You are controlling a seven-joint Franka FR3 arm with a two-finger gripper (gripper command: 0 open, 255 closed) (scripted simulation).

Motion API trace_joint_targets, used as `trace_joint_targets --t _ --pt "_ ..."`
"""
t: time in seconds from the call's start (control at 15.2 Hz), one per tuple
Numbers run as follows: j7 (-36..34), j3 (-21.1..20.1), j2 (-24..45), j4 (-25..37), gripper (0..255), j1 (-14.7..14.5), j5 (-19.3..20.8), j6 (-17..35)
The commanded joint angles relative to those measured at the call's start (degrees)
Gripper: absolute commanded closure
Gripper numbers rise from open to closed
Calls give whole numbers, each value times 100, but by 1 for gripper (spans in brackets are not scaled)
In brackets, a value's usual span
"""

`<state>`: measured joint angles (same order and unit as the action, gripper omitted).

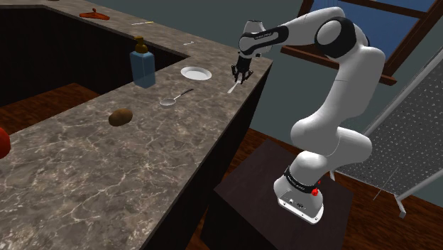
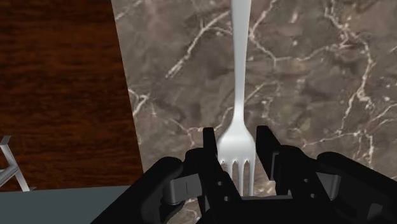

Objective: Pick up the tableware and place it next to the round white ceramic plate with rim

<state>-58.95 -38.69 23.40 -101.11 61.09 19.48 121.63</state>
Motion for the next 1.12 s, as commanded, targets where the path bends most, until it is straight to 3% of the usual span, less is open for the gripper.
trace_joint_targets --t 0.0,0.33,0.86,0.92,1.06 --pt "-54 32 75 -57 255 -32 66 117" --pt "-166 126 263 -198 255 -92 231 409" --pt "-175 134 278 -207 255 -98 243 430" --pt "-175 134 278 -207 0 -98 243 430" --pt "-175 134 278 -207 0 -98 243 430"
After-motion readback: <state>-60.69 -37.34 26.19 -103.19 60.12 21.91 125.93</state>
